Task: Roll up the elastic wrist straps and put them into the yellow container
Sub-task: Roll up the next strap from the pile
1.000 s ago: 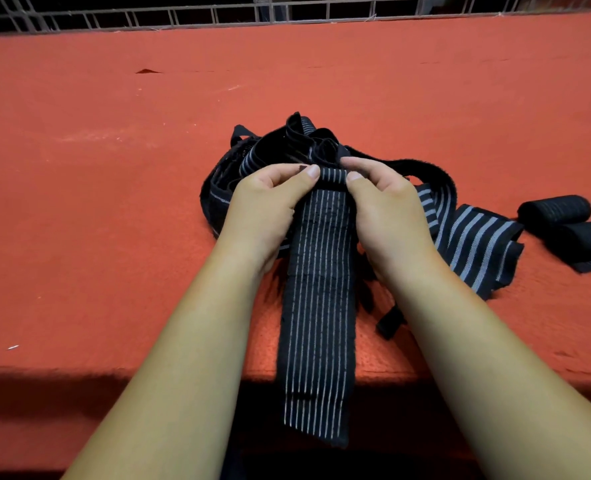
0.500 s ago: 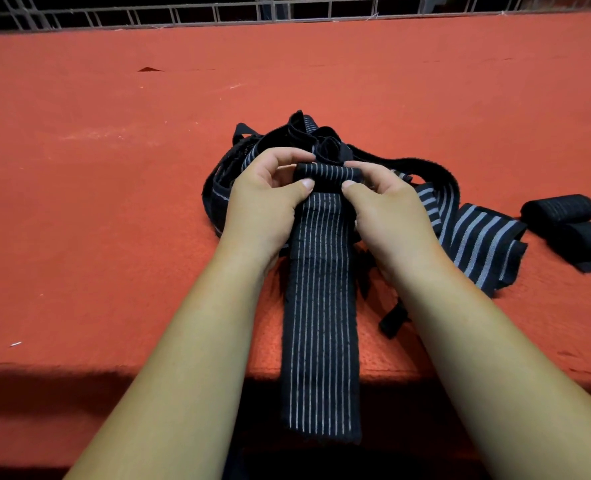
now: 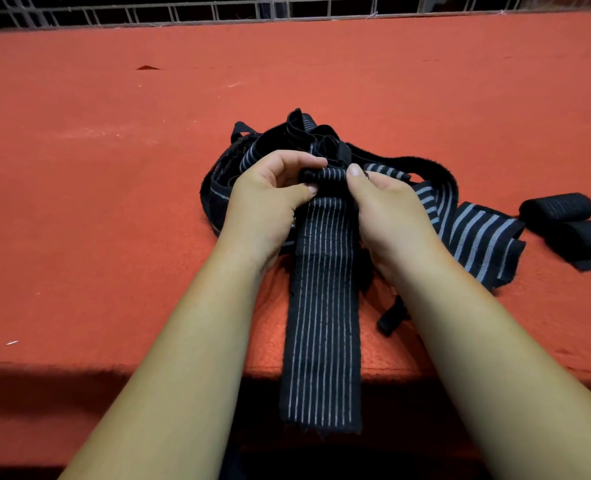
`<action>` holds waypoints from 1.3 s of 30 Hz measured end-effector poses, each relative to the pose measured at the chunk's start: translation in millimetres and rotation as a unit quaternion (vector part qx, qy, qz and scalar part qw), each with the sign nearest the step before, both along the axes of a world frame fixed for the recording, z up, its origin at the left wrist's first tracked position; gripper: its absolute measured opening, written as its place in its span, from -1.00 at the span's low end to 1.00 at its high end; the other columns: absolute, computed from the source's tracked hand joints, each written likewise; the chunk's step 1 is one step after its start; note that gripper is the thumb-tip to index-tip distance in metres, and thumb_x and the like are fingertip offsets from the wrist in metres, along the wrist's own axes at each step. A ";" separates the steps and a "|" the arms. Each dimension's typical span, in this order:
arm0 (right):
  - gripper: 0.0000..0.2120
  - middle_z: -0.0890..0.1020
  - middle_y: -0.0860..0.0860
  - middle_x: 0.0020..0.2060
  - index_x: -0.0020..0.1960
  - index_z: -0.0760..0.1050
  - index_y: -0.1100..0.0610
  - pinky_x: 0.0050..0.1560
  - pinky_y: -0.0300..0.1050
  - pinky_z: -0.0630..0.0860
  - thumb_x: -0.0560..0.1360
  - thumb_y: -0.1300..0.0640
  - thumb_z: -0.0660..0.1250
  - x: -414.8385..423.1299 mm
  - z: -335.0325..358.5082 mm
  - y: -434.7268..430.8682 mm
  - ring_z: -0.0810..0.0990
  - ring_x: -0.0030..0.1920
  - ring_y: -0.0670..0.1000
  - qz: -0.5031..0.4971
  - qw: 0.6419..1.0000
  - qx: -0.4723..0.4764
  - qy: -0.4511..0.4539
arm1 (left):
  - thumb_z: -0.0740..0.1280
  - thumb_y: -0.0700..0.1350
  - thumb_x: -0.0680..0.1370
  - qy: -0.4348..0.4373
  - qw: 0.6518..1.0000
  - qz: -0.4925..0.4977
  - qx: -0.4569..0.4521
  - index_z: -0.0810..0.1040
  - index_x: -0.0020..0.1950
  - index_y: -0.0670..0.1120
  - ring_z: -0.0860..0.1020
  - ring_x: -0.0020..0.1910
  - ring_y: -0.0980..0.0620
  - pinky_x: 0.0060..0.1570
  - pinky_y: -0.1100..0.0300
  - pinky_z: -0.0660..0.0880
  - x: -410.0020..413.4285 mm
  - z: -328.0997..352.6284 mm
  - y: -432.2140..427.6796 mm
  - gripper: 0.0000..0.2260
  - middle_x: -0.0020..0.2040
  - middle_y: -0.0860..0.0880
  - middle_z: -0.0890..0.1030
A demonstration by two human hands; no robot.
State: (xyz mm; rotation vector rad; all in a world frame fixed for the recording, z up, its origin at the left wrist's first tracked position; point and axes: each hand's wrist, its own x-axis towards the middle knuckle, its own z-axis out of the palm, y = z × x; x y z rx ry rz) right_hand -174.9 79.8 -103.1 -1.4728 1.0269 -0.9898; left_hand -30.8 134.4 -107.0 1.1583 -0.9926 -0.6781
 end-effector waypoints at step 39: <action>-0.52 0.81 0.09 -0.02 0.01 0.74 0.03 0.27 0.38 0.63 0.57 -0.31 0.24 0.3 5.7 -3.6 0.79 0.06 0.18 0.005 0.998 0.053 -0.022 | 0.36 -0.34 0.65 -0.040 0.998 0.047 0.030 0.72 0.20 0.04 0.69 -0.07 0.05 -0.06 0.06 0.66 -6.8 2.5 -0.3 -0.69 0.01 0.00 0.75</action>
